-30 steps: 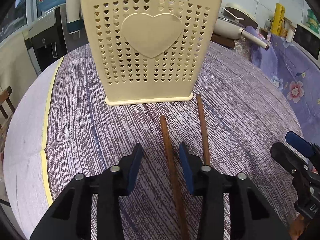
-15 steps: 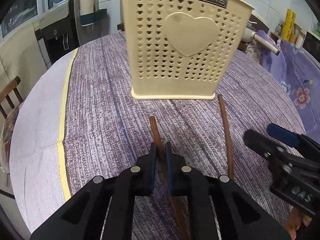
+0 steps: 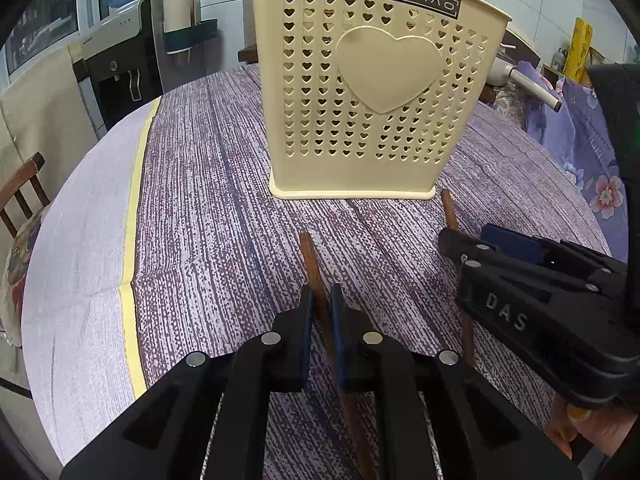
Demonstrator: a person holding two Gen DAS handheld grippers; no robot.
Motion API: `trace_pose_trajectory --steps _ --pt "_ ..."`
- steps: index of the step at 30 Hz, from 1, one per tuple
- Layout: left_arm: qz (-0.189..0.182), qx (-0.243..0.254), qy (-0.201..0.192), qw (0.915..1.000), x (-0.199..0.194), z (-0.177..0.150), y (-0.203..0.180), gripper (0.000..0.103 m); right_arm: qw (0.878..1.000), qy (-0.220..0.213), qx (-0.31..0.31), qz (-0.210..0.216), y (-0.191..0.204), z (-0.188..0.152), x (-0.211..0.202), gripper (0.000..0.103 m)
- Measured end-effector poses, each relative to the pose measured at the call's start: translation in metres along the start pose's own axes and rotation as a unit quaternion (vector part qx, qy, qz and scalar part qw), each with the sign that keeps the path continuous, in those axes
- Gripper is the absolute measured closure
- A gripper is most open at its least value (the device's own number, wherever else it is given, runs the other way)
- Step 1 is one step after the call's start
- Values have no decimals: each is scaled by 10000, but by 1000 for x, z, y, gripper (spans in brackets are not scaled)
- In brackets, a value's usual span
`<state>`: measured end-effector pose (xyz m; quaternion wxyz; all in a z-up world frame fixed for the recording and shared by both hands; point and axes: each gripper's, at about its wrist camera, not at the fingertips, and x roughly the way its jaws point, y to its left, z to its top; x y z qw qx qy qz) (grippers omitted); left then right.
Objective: Organize utensils
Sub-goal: 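Grasp the other brown chopstick with the right tool while the left tool holds its chopstick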
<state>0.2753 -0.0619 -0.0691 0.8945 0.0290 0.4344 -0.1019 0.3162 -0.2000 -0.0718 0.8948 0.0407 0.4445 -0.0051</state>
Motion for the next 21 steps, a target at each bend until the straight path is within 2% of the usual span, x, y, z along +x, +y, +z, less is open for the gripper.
trace_pose_trajectory --steps 4,10,21 --pt "31 35 -3 10000 0 0 -1 93 9998 -30 -62 -172 4 2 1 73" --pt "70 48 0 10000 0 1 -2 93 9998 -35 -67 -181 0 10 4 90" --pt "115 64 12 9999 0 2 -7 93 10000 15 55 59 -11 12 6 92"
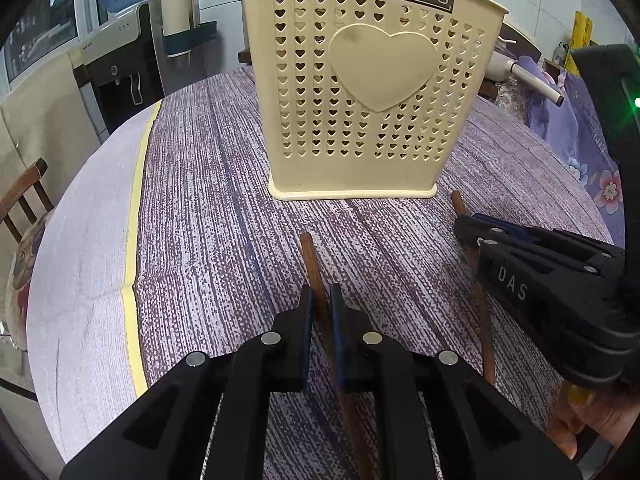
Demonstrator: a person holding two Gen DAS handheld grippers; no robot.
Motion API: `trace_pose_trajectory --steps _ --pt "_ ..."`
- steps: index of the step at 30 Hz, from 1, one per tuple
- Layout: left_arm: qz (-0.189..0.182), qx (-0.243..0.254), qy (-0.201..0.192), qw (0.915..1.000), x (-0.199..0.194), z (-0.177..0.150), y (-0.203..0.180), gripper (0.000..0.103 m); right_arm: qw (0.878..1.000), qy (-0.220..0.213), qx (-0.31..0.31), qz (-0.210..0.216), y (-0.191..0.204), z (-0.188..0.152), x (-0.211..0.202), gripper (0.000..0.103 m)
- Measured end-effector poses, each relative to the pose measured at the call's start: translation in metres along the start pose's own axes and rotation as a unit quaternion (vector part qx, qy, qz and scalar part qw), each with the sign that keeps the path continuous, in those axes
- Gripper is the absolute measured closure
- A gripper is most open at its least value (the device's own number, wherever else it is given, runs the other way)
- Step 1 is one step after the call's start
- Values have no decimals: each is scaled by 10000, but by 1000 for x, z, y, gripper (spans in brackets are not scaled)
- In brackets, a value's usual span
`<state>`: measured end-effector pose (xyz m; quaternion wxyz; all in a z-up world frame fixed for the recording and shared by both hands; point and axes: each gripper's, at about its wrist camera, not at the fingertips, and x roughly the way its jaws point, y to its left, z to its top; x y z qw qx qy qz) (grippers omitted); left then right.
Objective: Organize utensils
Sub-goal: 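Grasp the other brown chopstick with the right tool while the left tool holds its chopstick, then lift both chopsticks upright, carry them over the holder and lower them in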
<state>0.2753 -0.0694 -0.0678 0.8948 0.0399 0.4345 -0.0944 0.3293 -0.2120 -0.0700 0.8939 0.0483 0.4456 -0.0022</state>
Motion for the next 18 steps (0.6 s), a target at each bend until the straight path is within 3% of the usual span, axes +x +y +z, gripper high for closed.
trace_pose_trajectory --steps 6,18 --pt "-51 -79 4 10000 0 0 2 94 9996 1 188 221 -14 2 2 94" --pt "-521 -301 -70 9982 -5 0 4 95 9936 -89 696 883 -41 3 -5 95"
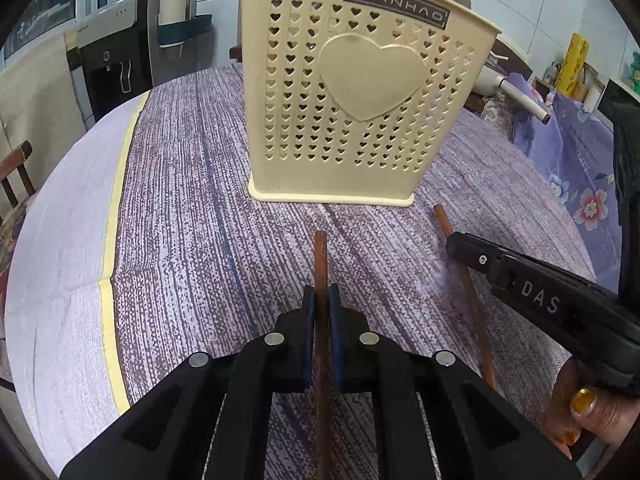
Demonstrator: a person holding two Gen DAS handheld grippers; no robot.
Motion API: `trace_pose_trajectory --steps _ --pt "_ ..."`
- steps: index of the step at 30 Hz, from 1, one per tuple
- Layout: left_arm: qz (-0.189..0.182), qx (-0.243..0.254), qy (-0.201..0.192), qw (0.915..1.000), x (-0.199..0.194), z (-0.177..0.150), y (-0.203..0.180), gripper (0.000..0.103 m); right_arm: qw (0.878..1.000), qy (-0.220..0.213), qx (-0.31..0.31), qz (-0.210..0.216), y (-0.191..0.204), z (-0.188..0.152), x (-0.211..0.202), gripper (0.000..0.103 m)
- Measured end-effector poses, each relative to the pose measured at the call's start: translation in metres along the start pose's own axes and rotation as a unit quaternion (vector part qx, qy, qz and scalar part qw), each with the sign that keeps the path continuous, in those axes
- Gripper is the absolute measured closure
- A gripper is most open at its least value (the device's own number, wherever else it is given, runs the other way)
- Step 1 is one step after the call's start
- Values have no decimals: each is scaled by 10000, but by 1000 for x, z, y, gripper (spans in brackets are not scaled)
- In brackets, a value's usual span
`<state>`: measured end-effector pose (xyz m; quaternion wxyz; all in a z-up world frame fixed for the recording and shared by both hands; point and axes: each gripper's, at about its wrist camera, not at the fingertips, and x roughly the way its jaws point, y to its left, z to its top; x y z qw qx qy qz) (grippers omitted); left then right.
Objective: Organize utensils
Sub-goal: 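Lift both chopsticks upright, carry them over the holder and lower them in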
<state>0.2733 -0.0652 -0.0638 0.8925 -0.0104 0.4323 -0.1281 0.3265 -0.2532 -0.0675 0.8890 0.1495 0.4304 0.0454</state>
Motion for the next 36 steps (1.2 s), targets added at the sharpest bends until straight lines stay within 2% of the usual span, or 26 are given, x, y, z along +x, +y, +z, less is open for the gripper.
trace_pose_trajectory --steps 9,18,25,36 --pt "-387 -174 -414 9982 -33 10 2 96 9967 -477 -46 660 1 -3 -46 95" --pt "-774 -112 -1046 9914 -88 24 -5 96 9824 -1240 -531 1294 14 -2 -117 95" --pt "-1019 149 -1498 9833 -126 29 -11 96 9710 -1541 -1073 1477 25 -4 -153 95" --pt "-1041 252 -1674 9800 -141 39 -13 96 9644 -1681 -1285 1584 29 7 -173 95"
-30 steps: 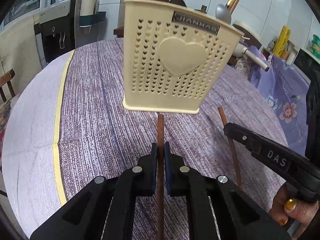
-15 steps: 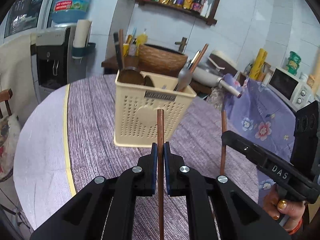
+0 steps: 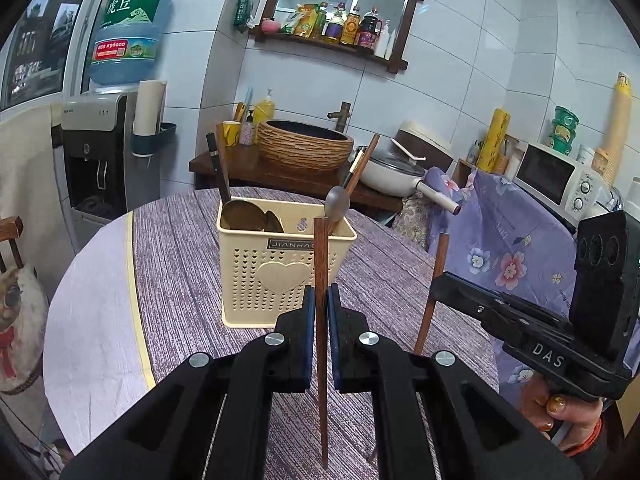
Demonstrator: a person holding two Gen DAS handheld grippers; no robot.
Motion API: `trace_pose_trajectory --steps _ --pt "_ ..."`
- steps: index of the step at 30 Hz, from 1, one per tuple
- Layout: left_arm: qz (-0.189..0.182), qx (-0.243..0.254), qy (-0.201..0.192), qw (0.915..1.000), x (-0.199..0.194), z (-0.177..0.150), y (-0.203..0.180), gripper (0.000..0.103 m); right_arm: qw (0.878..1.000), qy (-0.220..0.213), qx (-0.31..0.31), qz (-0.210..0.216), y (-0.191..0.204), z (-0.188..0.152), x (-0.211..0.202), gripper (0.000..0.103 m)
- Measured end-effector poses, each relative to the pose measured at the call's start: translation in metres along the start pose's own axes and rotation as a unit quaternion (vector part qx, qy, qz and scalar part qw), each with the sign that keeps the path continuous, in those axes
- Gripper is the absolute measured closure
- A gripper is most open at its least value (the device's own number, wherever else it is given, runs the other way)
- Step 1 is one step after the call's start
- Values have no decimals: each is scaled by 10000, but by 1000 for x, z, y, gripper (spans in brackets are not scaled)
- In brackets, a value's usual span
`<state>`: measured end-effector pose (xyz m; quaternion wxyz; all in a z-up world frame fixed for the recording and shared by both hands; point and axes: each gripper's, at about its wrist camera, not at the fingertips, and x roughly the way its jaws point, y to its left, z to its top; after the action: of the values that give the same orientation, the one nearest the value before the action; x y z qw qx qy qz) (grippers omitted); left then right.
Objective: Organize utensils
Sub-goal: 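Lift both chopsticks upright, carry them over the holder and lower them in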
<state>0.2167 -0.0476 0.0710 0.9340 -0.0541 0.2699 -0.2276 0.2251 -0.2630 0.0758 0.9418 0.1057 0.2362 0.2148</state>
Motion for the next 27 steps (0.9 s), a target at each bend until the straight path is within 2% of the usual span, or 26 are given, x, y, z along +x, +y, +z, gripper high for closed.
trace_pose_trajectory --steps 7,12,16,21,27 --pt "45 103 -197 9997 -8 19 0 96 9998 -111 -165 33 7 21 -1 95" --pt "70 128 -412 9990 -15 48 2 96 9994 -273 -209 85 12 54 0 95" --pt "27 161 -546 9984 -20 83 1 96 9989 -441 -143 93 12 90 2 95" --pt "31 160 -900 9958 -34 136 -1 96 9969 -789 -68 23 15 145 3 95" --pt "473 156 -1320 9900 -25 183 -1 96 9890 -1377 -270 -470 20 181 14 95"
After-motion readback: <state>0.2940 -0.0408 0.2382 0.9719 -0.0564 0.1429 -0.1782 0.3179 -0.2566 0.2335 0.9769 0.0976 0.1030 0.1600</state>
